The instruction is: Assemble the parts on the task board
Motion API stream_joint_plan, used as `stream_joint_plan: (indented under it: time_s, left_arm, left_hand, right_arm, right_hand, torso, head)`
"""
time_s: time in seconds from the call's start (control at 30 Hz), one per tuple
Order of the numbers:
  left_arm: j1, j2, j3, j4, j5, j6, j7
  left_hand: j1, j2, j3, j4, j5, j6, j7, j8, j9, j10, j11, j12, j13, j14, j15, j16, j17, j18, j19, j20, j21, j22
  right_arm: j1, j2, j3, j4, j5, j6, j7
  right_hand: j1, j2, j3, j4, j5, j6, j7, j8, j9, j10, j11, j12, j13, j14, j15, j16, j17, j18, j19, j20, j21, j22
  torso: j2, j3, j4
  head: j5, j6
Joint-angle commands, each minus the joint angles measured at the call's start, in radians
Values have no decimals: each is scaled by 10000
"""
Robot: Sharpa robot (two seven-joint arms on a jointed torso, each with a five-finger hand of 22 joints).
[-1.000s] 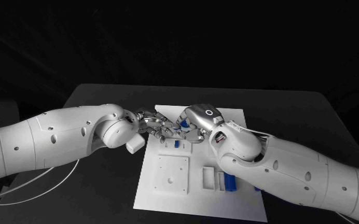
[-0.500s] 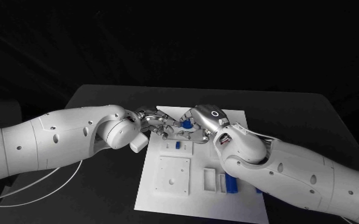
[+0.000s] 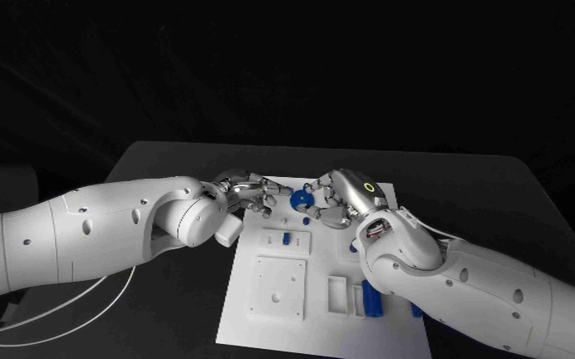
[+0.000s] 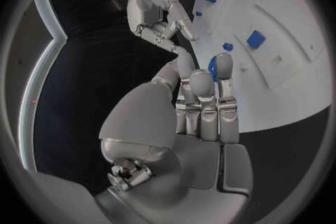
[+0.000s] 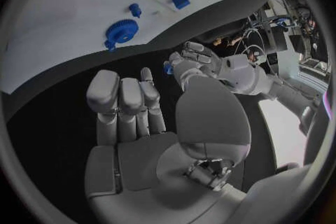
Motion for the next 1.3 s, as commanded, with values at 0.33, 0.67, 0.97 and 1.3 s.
stream_joint_plan:
  time_s: [0.33,0.67,0.97,1.3]
  left_arm:
    - [-144,4,10,337,1294,-1446,1366]
    - [-179,32,11,339,1536,-1644,1463]
    - [-185,87,11,345,1591,-1595,1377]
    - [-186,136,11,393,1594,-1411,1257]
  left_hand:
    - [-161,10,-142,-12,-370,879,-345,3,-66,516,-123,415,158,37,-63,135,-29,-72,-116,-17,315,198]
    - [-219,69,-179,143,-487,891,-363,1,-94,515,-124,373,135,54,-65,84,-82,-72,-130,-17,339,184]
    - [-216,48,-179,326,-505,912,-381,-1,-111,512,-145,361,137,62,-66,76,-105,-72,-134,-16,339,179]
    - [-226,34,-169,388,-514,926,-388,1,-117,510,-158,322,136,46,-62,77,-109,-72,-150,-10,332,180]
  right_arm:
    - [-85,399,122,-352,606,-1485,277]
    - [-152,536,131,-315,527,-1740,743]
    - [-166,716,132,-415,270,-1661,720]
    - [-162,924,133,-576,-27,-1694,435]
  right_hand:
    - [819,194,188,-473,-61,595,-155,8,12,162,-130,73,101,98,-114,58,67,-97,366,-159,112,1209]
    - [1036,312,390,-900,-61,769,-181,-33,-26,210,-159,48,119,100,-151,73,118,-162,357,-227,195,1221]
    - [847,273,-227,-864,-55,646,-150,-37,-24,136,-128,-79,57,97,-122,-7,104,-135,320,-193,141,1201]
    - [684,163,-483,-595,-59,473,-103,-34,-23,12,-94,-250,-66,75,-99,-149,45,-115,286,-174,6,1167]
  torso:
    - [-55,11,-22]
    - [-39,10,-28]
    - [-25,-4,-12]
    - [-27,-5,0]
  head:
    - [-99,142]
    - [-119,245]
    - [-153,290]
    - [-170,293]
